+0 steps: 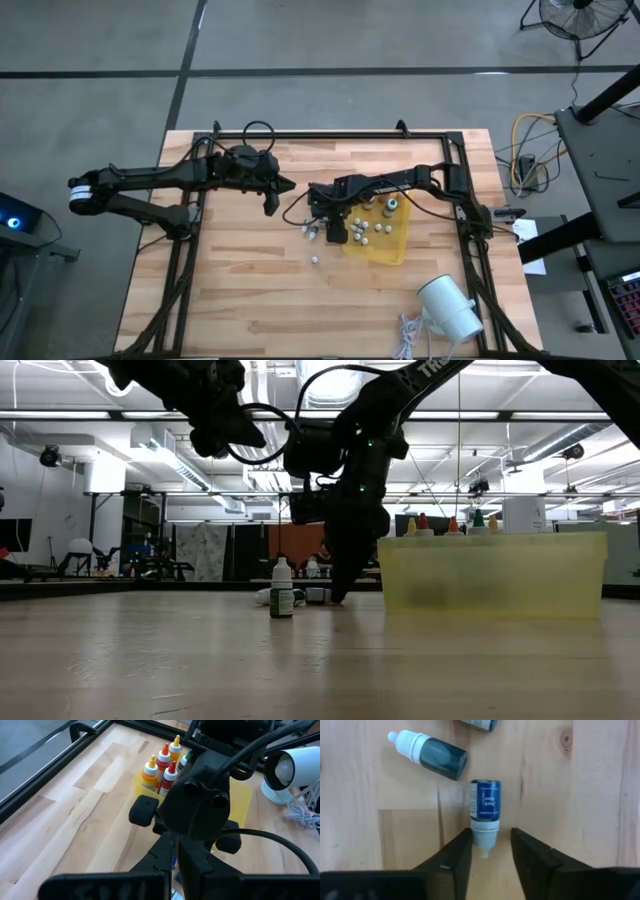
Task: Pick & Place food coloring
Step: Put the top right small dark blue food coloring bottle into the yellow bin
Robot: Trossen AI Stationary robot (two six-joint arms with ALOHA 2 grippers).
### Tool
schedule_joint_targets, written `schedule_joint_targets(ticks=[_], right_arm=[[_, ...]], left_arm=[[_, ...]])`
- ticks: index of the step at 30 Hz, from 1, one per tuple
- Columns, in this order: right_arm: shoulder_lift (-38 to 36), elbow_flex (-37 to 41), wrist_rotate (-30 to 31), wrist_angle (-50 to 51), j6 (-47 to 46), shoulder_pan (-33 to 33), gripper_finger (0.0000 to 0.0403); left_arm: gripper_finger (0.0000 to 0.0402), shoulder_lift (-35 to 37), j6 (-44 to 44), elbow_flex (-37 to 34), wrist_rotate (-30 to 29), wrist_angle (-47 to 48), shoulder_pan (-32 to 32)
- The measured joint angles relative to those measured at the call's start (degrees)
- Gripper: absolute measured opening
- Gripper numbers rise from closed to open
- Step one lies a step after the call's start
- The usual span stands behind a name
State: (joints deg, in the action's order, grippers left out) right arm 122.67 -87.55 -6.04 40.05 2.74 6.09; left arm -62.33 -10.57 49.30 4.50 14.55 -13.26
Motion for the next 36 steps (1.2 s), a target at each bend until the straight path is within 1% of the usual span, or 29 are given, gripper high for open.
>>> schedule_joint_targets(ticks=[8, 12, 29, 36], right_arm=[[0.0, -0.1, 0.0, 0.2, 0.7, 0.0, 0.0046], [-0.1, -0.3, -0.4, 0.2, 0.9, -0.1, 0.0028], [-1.5, -0.3, -0.4, 0.9, 1.8, -0.1, 0.0026], [-5.7, -0.3, 0.0, 5.8, 2.0, -0.1, 0.0026]], left_arm=[[0.0000, 0.0, 0.0, 0.0, -0.8, 0.0, 0.0], [0.0000, 0.0, 0.0, 0.0, -0.8, 0.0, 0.0], [0.0000, 0.0, 0.0, 0.0, -1.0, 0.0, 0.0], [0.0000, 0.0, 0.0, 0.0, -1.0, 0.0, 0.0]])
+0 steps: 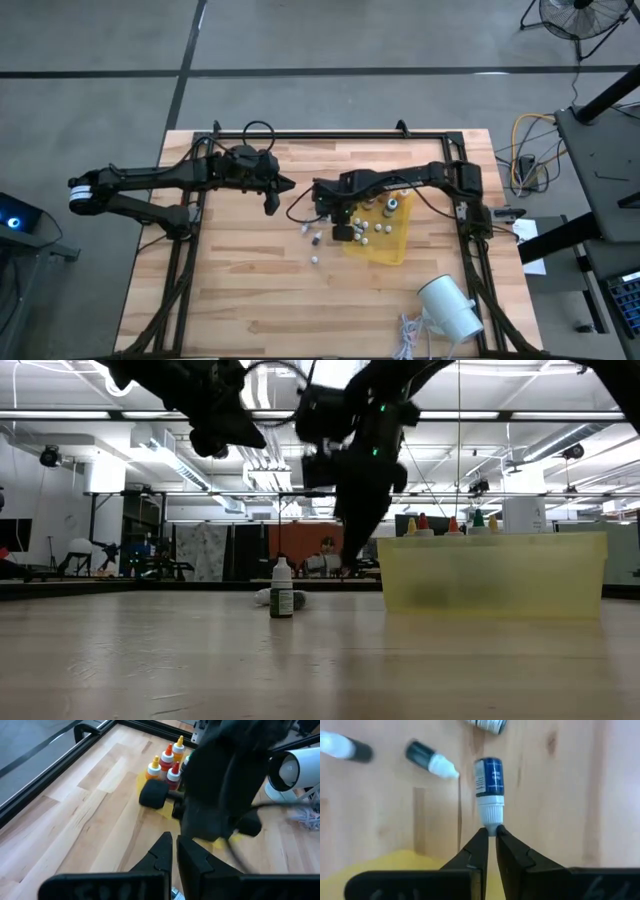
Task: Pick & Place food coloring
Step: Put the top right small dark blue food coloring bottle into the yellow bin
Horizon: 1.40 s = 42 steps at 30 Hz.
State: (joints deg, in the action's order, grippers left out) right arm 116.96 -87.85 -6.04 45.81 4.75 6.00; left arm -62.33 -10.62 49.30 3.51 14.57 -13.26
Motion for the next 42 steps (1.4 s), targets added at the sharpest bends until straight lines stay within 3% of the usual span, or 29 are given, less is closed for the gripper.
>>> schedule_joint_targets(ticks=[13, 19, 27, 36, 42], right_arm=[[-16.3, 0.0, 0.3, 2.1, -2.4, 0.0, 0.0026], [-20.9, 0.0, 3.2, 2.4, -3.6, 0.0, 0.0026], [-25.4, 0.0, 4.5, 2.4, -6.3, -0.1, 0.0027], [-28.0, 0.0, 4.7, 2.4, -7.1, -0.1, 0.0027], [-28.5, 0.0, 4.7, 2.4, -7.1, -0.1, 0.0027]], left_arm=[[0.0000, 0.0, 0.0, 0.0, 0.0, -1.0, 0.0], [0.0000, 0.0, -0.3, 0.0, 0.0, -4.2, 0.0], [0.0000, 0.0, -3.4, 0.0, 0.1, -11.4, 0.0], [0.0001, -1.0, -5.9, 0.1, 4.6, -17.0, 0.0], [0.0042, -3.4, -7.5, 0.1, 7.4, -18.5, 0.0]])
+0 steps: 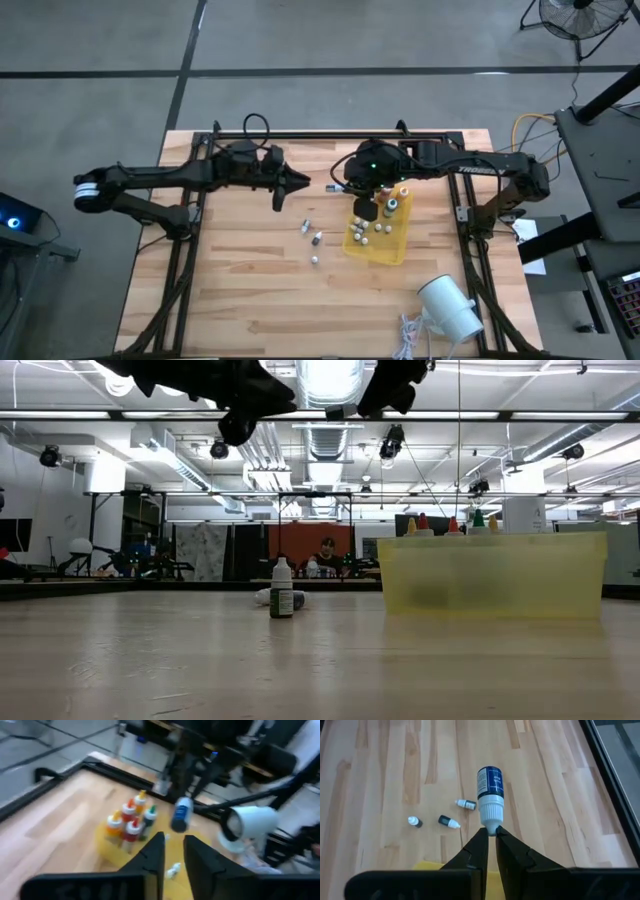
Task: Pick & Place food coloring
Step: Put the top right small dark blue food coloring bottle into the yellow bin
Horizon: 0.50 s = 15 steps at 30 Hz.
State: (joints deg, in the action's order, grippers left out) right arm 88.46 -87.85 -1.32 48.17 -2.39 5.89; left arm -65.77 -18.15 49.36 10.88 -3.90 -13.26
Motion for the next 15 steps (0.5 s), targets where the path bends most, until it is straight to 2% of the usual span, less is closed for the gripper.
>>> schedule_joint_targets(ticks=[4, 10, 15], right_arm=[[-0.4, 0.0, 0.0, -0.1, 0.2, 0.0, 0.0027], [-1.3, 0.0, 0.0, -0.1, 0.4, 0.0, 0.0027], [-1.9, 0.0, 0.0, -0.6, 0.6, 0.0, 0.0027]], left_arm=[[0.0088, -1.8, -0.5, 0.0, 4.8, -3.6, 0.0], [0.0143, -3.1, -1.1, 0.0, 5.7, -5.1, 0.0], [0.0163, -3.0, 0.6, 0.2, 5.8, -6.7, 0.0]])
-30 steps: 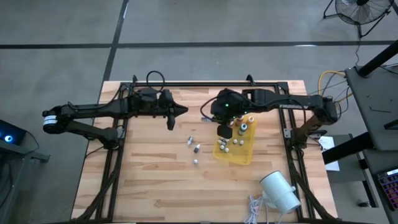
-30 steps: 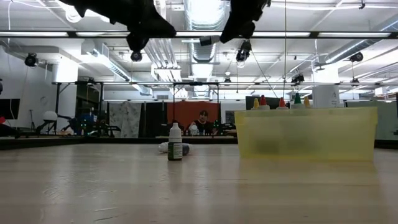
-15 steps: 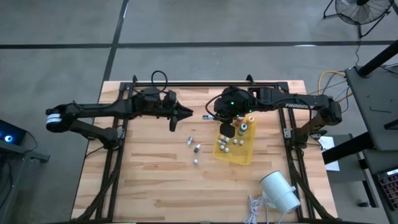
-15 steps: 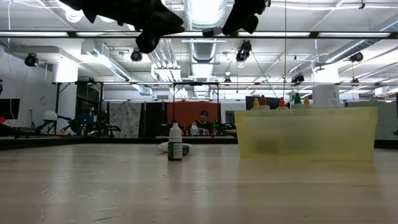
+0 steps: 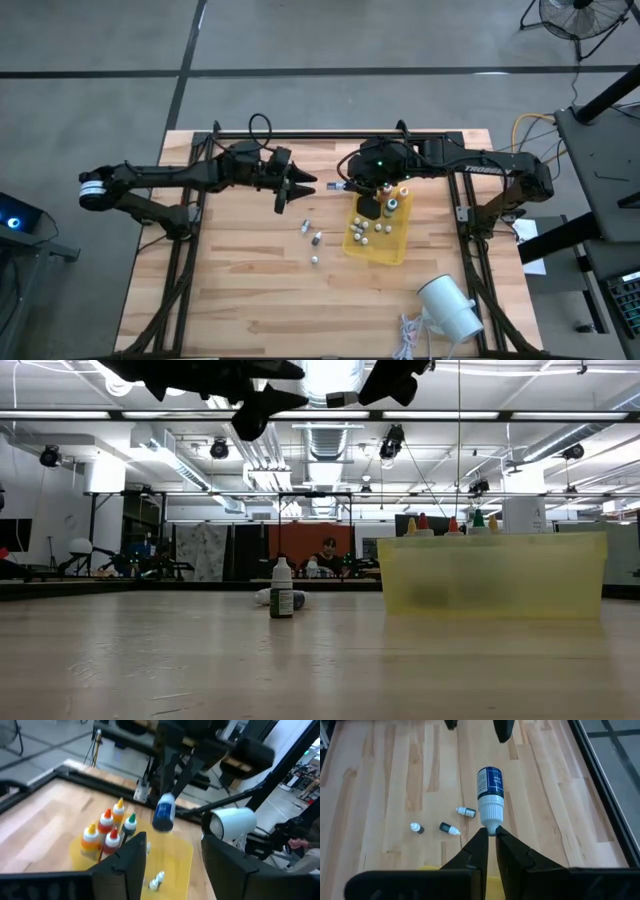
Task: Pick & Place food coloring
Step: Put the top right small dark blue food coloring bottle into the yellow bin
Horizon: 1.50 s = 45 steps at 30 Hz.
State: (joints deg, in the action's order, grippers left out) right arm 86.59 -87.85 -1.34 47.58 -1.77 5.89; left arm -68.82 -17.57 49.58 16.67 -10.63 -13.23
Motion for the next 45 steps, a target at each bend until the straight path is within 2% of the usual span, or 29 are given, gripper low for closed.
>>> schedule_joint_targets(ticks=[9, 21, 45], right_arm=[[-0.1, 0.0, 0.0, -1.4, 0.5, 0.0, 0.0027], [-1.1, 0.0, -0.1, -3.6, 0.7, 0.0, 0.0026], [-1.6, 0.0, -0.1, -5.0, 1.5, 0.0, 0.0026]], left_arm=[[0.0163, -1.5, 1.1, 0.1, 0.0, -5.4, 0.1], [0.0163, -5.2, 3.0, 4.1, 0.0, -5.4, 0.2], [0.0163, -7.0, 2.1, 4.2, 0.3, -7.9, 0.4]])
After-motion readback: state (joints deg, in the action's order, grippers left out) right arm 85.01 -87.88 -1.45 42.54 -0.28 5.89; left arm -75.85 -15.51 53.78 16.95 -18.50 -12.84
